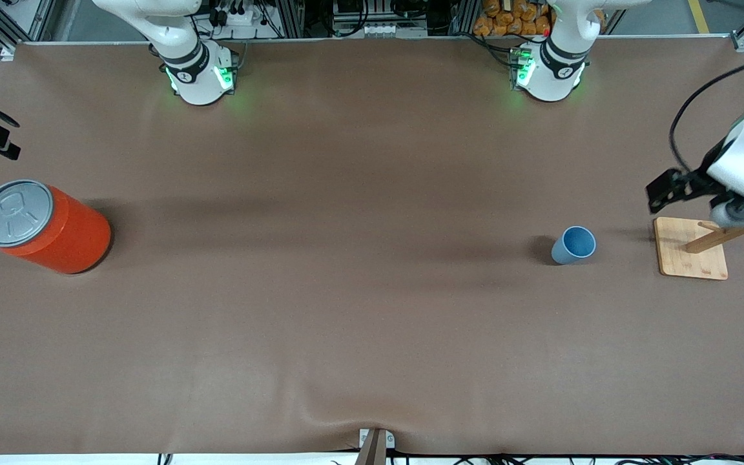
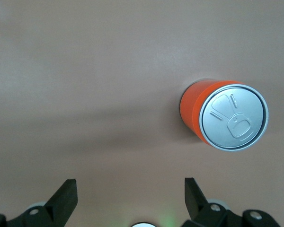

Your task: Flip cup

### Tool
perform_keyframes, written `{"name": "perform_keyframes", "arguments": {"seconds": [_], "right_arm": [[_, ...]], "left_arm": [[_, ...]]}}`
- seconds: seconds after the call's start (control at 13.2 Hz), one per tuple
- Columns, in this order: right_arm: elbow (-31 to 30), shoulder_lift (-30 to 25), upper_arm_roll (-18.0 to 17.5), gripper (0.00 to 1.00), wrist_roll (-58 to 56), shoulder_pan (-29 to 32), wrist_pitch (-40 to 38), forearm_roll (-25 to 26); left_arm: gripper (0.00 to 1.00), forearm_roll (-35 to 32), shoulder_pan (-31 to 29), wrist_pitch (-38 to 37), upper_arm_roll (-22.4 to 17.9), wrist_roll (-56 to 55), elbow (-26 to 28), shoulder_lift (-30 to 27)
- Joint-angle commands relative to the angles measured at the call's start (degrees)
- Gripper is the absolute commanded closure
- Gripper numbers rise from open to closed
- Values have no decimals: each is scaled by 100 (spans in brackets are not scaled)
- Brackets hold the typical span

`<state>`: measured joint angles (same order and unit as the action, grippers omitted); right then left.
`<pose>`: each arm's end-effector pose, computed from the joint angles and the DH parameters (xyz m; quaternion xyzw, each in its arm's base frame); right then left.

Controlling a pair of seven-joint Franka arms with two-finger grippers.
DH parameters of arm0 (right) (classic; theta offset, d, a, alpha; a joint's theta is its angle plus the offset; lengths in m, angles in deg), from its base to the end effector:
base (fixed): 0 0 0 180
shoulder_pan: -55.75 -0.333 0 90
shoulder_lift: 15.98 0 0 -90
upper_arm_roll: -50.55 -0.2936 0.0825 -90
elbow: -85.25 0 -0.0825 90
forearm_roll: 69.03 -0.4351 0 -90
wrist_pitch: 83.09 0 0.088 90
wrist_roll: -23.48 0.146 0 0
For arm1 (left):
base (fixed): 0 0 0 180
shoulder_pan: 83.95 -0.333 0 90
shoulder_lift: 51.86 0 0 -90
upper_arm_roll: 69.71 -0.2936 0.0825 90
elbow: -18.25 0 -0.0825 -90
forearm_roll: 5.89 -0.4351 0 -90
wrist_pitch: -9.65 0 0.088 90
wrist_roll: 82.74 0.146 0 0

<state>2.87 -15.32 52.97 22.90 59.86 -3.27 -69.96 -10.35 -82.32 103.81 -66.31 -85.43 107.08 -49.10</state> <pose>0.5839 -0.0641 0.6096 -0.9983 0.0507 0.0276 0.0095 0.6268 -0.0436 0.5512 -0.9988 0.0223 -0.0249 0.0358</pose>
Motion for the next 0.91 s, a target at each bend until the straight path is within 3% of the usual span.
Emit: {"name": "perform_keyframes", "arguments": {"seconds": [0.0,0.83], "right_arm": [[64,-14,-84,0,-56,64,-55,22],[64,-40,-119,0,-65,-50,-29,295]], "left_arm": [[0,287,39,-485,-409,462,64,-415],[0,306,48,-961,-454,418,178,-698]]}}
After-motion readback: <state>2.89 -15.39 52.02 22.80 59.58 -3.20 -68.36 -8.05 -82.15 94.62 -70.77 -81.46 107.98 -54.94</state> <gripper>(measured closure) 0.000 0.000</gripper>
